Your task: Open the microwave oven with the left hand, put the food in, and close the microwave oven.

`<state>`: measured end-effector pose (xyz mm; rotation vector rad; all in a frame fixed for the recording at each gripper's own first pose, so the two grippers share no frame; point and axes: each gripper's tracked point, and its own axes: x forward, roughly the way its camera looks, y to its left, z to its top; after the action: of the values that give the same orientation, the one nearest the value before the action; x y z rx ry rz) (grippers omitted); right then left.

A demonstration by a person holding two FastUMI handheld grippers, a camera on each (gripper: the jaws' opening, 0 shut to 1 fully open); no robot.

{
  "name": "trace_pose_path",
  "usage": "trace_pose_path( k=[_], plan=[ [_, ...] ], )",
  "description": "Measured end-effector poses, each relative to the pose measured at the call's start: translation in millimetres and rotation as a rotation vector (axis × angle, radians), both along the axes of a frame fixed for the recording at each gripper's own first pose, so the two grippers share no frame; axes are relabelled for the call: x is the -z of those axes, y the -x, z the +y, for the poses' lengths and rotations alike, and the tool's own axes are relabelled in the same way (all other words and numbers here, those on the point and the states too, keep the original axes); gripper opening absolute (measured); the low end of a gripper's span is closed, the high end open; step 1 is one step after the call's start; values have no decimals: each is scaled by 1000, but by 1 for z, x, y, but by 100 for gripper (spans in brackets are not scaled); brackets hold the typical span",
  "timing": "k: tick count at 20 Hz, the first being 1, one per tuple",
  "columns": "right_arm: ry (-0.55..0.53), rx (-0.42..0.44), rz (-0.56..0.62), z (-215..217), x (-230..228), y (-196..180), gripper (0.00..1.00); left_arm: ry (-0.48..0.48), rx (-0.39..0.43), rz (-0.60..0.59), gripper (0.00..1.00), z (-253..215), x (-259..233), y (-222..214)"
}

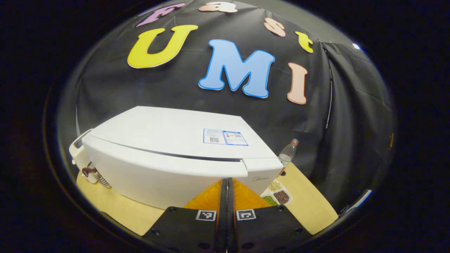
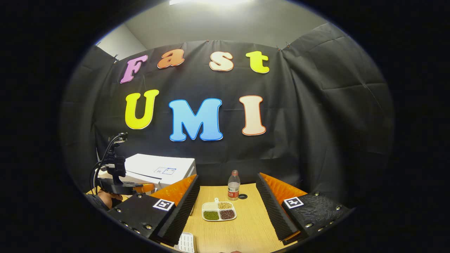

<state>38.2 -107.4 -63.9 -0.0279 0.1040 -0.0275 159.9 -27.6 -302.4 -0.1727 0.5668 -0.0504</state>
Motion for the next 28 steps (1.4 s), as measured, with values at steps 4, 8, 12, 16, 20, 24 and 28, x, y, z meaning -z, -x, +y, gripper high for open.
trace_pose_path(
  k=[4, 8, 12, 16, 20, 24, 28],
  plan=[
    [-17, -6, 18, 6, 5, 1, 97, -5, 8, -4, 7, 0, 0, -1],
    [-20, -12, 23, 13, 6, 4, 97, -17, -4, 20, 7, 4, 6, -5],
    [-3, -25, 12, 19, 1, 4, 97, -63, 6, -54, 7, 8, -28, -1],
    [-23, -46, -29, 30, -25, -6, 97, -115, -46, -200, 7, 26, -113, 25],
    [-27, -69, -76, 46, -63, -10, 97, -186, -85, -365, 42, 45, -221, 73],
    [-36, -81, -99, 64, -90, -8, 97, -243, -127, -463, 97, 66, -301, 125],
    [-61, -96, -106, 85, -101, 1, 97, -247, -132, -482, 97, 83, -326, 153]
  ],
)
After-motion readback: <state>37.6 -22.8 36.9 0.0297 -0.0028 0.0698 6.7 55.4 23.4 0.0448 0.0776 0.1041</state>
